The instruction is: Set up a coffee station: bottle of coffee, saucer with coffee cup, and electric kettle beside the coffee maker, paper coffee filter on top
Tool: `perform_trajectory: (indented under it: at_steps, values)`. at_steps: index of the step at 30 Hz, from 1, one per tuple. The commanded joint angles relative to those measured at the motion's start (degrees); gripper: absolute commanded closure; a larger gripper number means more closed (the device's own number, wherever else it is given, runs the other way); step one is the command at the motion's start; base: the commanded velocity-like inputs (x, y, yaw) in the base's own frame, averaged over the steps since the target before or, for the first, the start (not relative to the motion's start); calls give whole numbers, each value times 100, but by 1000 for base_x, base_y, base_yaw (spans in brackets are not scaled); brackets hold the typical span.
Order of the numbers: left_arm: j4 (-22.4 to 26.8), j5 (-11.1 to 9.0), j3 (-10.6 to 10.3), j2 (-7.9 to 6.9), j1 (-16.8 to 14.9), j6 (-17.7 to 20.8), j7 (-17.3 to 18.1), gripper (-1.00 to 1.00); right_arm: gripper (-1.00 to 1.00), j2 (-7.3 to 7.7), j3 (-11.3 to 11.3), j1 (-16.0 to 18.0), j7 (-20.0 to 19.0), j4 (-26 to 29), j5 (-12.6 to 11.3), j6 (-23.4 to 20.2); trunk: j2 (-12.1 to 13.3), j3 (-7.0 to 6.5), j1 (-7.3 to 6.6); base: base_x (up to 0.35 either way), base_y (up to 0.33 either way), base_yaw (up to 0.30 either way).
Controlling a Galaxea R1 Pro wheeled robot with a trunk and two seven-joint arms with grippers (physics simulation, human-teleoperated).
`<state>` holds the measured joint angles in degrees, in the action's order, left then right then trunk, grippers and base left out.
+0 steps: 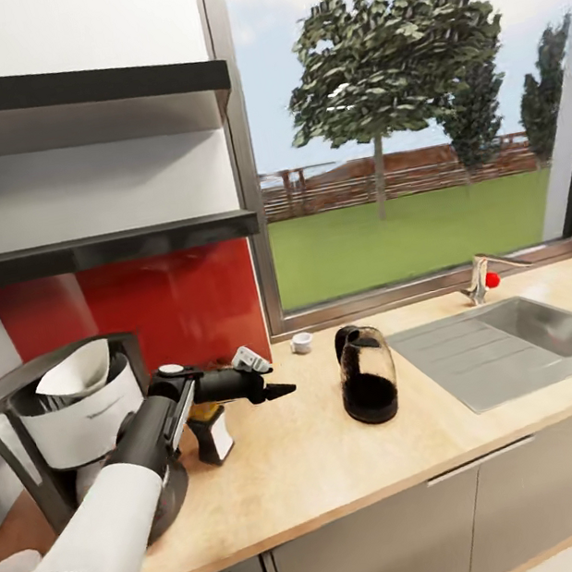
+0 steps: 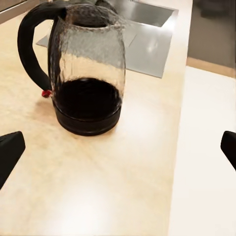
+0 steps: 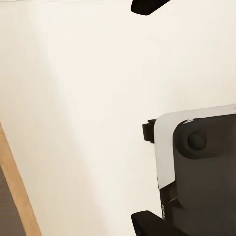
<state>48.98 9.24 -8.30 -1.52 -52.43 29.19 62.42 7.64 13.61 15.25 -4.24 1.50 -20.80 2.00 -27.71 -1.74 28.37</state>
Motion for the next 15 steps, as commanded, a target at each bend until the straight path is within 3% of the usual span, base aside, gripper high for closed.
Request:
perform_trajectory:
  at_steps: [1, 4, 9, 10, 15]
  values:
    - [10, 17, -4, -5, 0, 51, 21, -100, -100, 1, 45, 4, -24, -10, -59, 22, -3, 2, 5, 336, 0, -292]
    - [12, 19, -9, -12, 3, 51, 11, -100, -100, 1, 45, 4, -24, -3, -60, 23, -3, 2, 5, 318, 0, -275]
    - [15, 78, -52, -139, -13, 54, 142, -100, -100, 1, 45, 4, -18, -1, -60, 26, -3, 2, 5, 25, 0, -17]
    - [15, 80, -44, -228, -25, 64, 243, -100, -100, 1, 45, 4, -16, -1, -61, 28, -3, 2, 5, 3, 0, -2]
    - [19, 78, -41, -265, -30, 77, 293, -100, -100, 1, 45, 4, -23, -1, -59, 29, -3, 2, 5, 1, 0, -157]
